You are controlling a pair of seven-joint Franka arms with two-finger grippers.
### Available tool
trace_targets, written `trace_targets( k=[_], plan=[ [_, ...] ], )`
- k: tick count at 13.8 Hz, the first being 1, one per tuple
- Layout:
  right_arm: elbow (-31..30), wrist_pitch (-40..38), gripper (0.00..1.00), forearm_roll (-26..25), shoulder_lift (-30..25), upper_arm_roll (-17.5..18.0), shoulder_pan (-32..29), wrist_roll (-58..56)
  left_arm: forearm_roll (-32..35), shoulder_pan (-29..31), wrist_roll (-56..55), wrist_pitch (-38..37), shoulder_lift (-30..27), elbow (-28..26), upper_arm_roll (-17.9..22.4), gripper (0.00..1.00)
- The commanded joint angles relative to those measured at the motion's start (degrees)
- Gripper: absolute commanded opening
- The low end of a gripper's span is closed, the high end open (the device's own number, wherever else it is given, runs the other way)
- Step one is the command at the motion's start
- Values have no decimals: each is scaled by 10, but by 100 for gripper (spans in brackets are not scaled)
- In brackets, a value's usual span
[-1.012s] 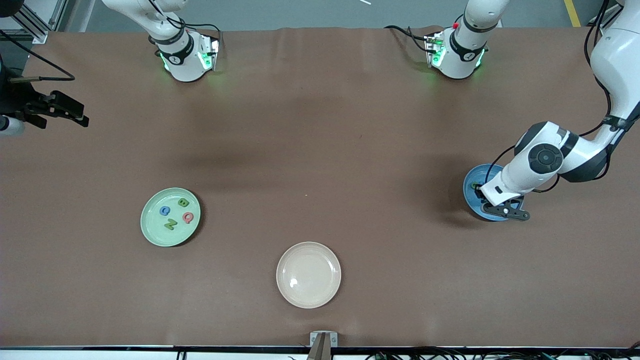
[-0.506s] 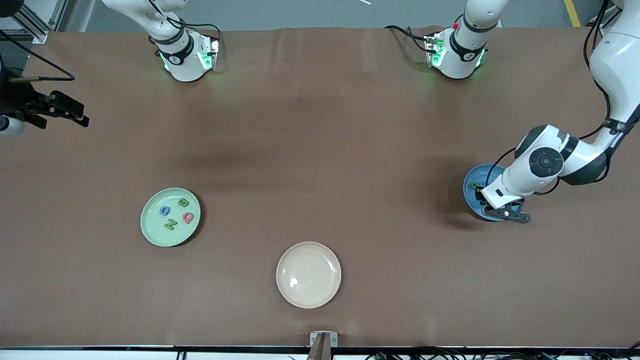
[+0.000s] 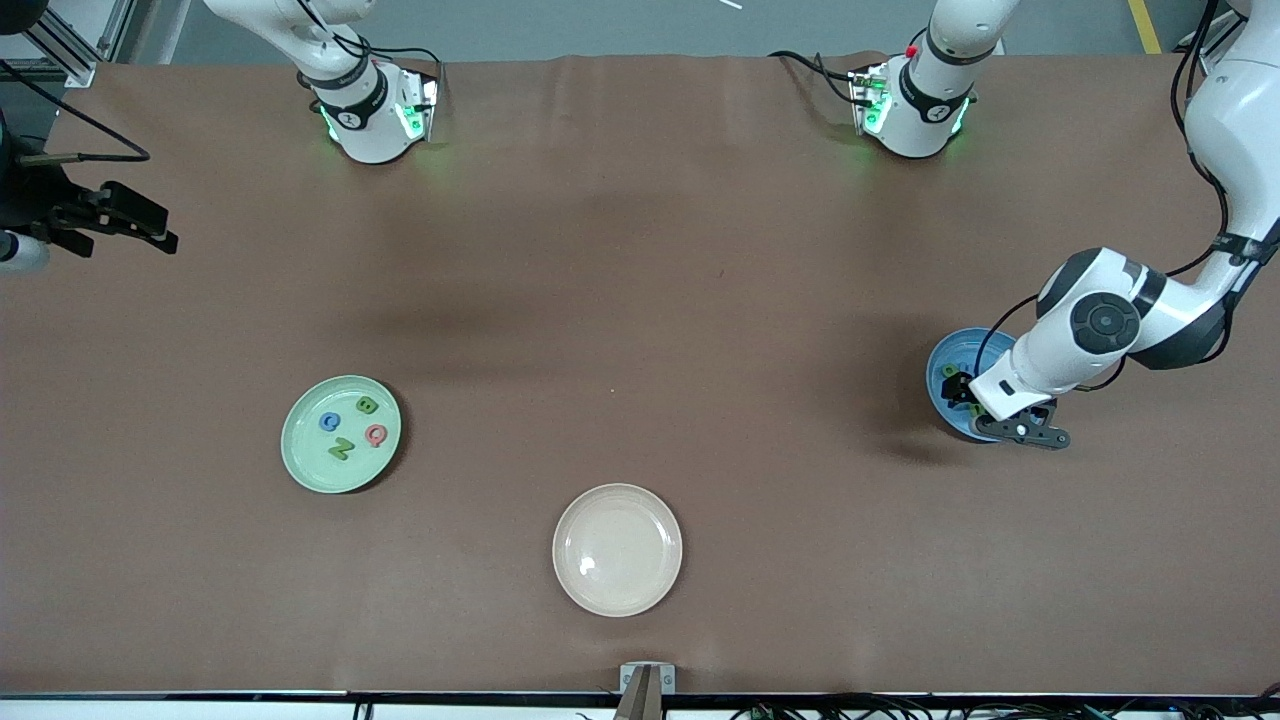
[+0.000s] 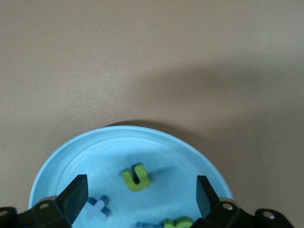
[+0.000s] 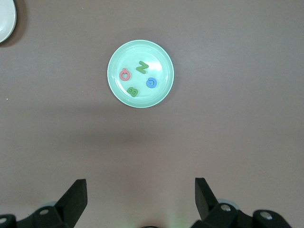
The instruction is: Sort upper and lower case letters into plates
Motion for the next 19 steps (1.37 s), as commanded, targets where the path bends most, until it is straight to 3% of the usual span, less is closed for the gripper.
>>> trace_targets(
  k=[1, 3, 8, 14, 17, 19],
  plan=[
    [-17, 2, 100, 7, -17, 3, -5, -1, -27, 36, 6, -55, -19, 4, -70, 100],
    [-17, 2, 100, 7, -16, 3, -5, -1, -93, 40, 19, -108, -38, 41, -104, 100],
    [-17, 3, 100, 7, -17, 3, -4, -1, -346, 35, 194, -120, -197, 92, -78, 100],
    [-17, 3, 100, 7, -17, 2, -4, -1, -431, 37, 221, -182, -329, 129, -66, 100],
    [-17, 3, 100, 7, -17, 3, -4, -1, -523, 39, 248, -215, -386, 150, -38, 100],
    [-17, 3, 100, 7, -17, 3, -4, -1, -543, 40, 304, -226, -410, 156, -10, 100]
  ],
)
